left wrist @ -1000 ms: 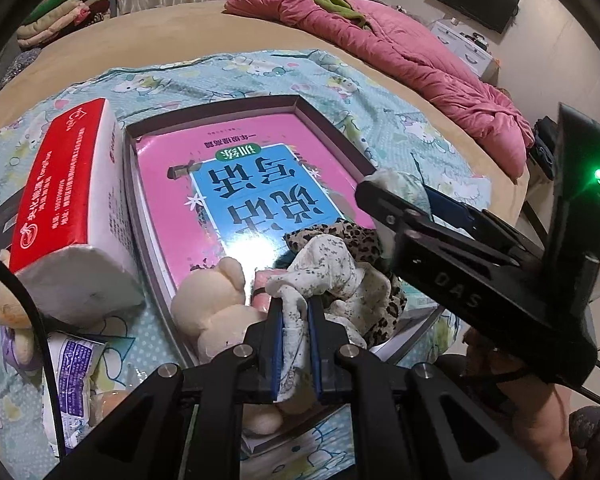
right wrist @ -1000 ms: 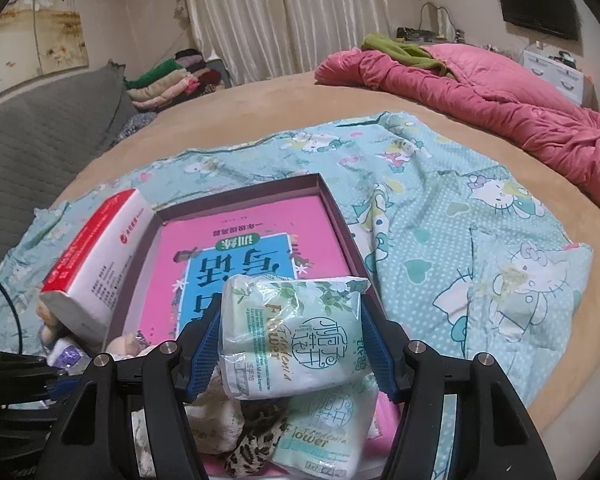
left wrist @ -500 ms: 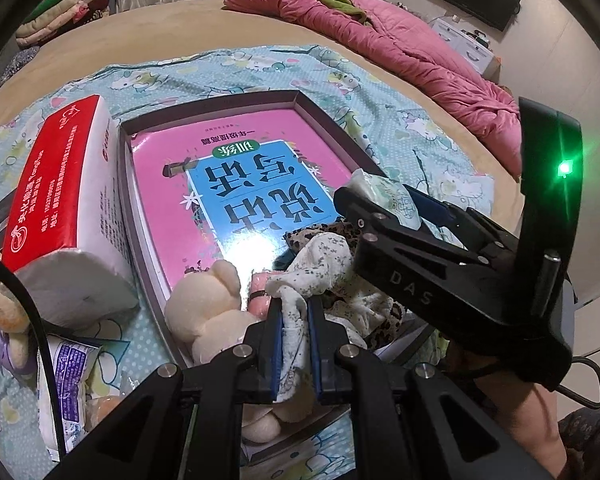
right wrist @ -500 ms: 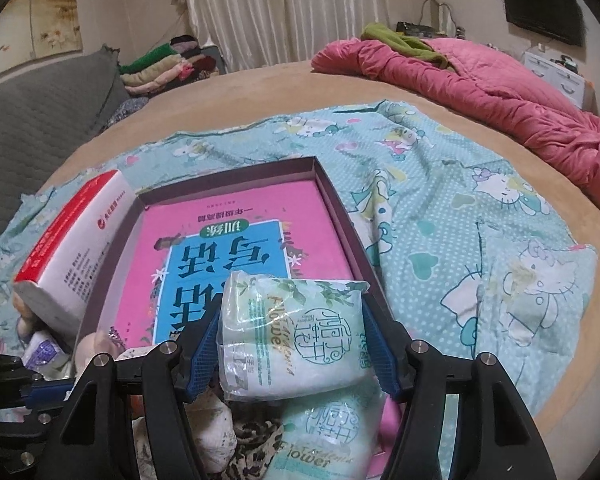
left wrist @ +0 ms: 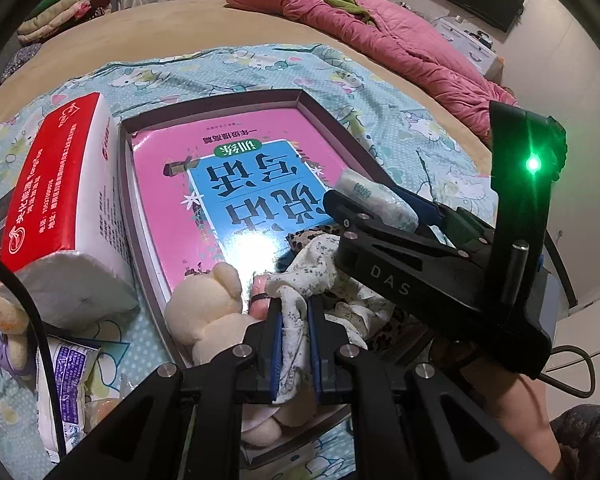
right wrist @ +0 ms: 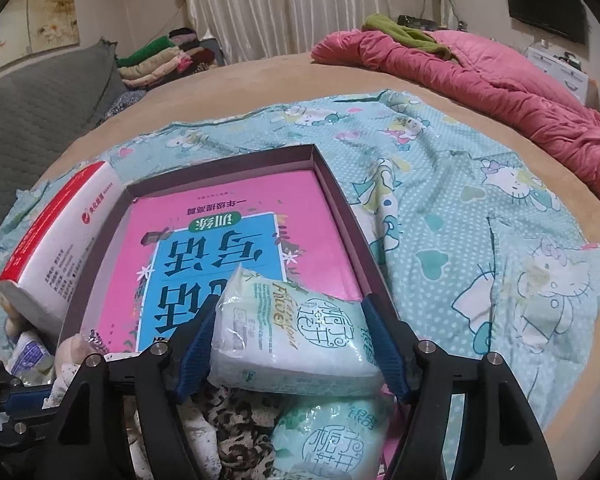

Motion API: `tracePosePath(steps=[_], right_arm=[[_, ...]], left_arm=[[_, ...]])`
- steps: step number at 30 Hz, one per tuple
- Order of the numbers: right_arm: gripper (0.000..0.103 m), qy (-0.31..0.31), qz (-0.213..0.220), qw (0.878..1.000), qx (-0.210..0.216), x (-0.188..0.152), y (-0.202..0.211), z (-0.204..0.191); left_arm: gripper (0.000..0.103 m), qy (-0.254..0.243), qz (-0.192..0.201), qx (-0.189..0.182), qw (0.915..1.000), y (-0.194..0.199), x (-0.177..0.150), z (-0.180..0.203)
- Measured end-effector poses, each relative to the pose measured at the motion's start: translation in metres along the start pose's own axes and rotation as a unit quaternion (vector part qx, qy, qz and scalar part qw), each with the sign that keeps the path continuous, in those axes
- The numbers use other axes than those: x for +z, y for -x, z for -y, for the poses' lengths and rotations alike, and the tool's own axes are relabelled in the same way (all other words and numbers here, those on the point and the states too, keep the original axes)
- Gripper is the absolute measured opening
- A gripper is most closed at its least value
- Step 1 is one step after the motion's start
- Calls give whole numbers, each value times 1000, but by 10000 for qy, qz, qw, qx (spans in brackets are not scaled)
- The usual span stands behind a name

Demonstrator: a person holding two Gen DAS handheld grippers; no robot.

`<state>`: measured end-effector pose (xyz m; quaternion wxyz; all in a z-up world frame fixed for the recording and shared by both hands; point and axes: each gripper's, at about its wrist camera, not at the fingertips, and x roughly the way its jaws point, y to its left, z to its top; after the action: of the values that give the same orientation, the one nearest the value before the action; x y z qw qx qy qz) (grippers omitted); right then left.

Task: Organize soft objects
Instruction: 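Lower the scrunchie into the tray with the left tool while the right lowers the tissue pack, then open both tools to release the scrunchie and tissue pack in the tray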

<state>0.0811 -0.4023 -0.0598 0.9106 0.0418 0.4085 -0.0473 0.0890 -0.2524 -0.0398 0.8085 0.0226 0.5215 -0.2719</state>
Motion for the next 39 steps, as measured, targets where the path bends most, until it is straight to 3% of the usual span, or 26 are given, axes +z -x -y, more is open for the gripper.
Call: tracePosePath(steps=[10,16,22,29,35,39], right_arm=[[78,-122,50,9998,123,0,3,3],[78,-355,131,9991,183,0,7,12],[79,-445,188,9985,268,0,11,16],[79,-487,439,9976,230,2,22,20],[79,-612,511,9965,234,2,26,25],[79,-620,557,9963,229,2,29,26]], left_arm=[[12,39,11,68,10000,0,3,-2],[28,40,26,189,9998,2,4,-2],[30,43,32,217,9997,3,5,-2],[45,46,130,326,9994,10,6,-3],[47,103,168,421,9989,14,6,-9],[54,118,196,479,9986,18,5,-11]])
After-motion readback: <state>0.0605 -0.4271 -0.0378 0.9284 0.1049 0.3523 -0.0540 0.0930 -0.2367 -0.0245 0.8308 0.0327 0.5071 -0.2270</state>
